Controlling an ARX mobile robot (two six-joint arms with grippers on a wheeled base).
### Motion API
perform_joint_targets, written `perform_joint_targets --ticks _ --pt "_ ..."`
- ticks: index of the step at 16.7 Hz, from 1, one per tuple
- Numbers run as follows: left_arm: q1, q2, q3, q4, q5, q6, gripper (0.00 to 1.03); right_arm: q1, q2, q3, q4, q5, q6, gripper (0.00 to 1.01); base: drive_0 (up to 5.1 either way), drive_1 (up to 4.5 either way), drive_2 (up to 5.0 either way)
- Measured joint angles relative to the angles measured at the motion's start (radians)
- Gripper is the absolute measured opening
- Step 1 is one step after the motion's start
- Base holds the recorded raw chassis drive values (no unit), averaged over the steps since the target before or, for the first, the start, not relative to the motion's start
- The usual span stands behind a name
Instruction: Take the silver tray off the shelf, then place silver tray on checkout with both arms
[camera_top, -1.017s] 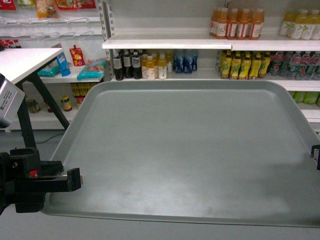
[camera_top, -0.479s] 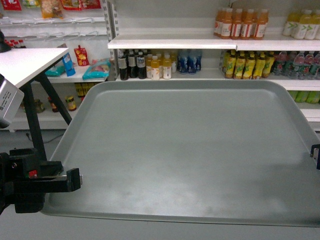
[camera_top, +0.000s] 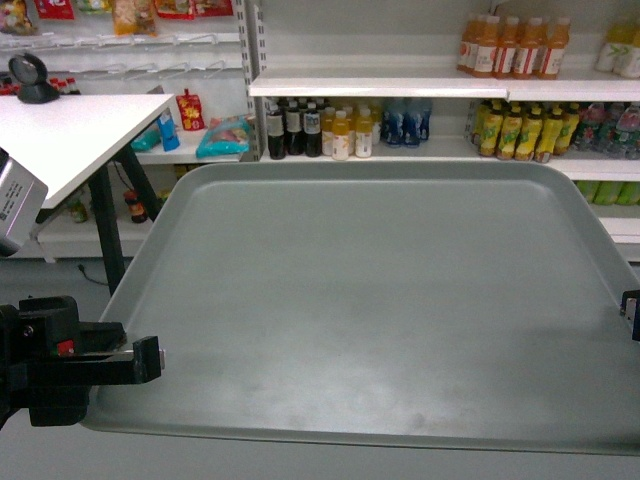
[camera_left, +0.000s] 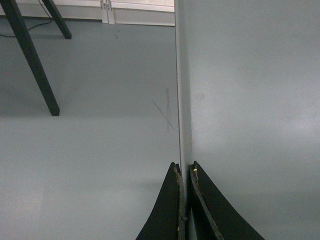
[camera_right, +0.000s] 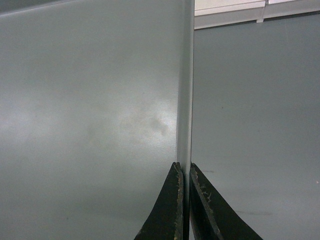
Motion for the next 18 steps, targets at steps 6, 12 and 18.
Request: perform_joint_targets --ticks 6,12,18 --pt "0.000 0.001 0.000 0.002 0.000 0.000 0.03 0.000 0.000 0.000 0.000 0.000 0.000 0.02 -5.1 2.39 2.4" --pt "0.000 0.001 0.000 0.001 0.000 0.000 0.03 0.000 0.000 0.000 0.004 0.000 0.000 0.02 -5.0 2.43 2.4" --pt "0.000 0.001 0.000 0.002 0.000 0.000 0.03 0.000 0.000 0.000 0.001 0.000 0.000 0.02 -5.0 2.44 2.4"
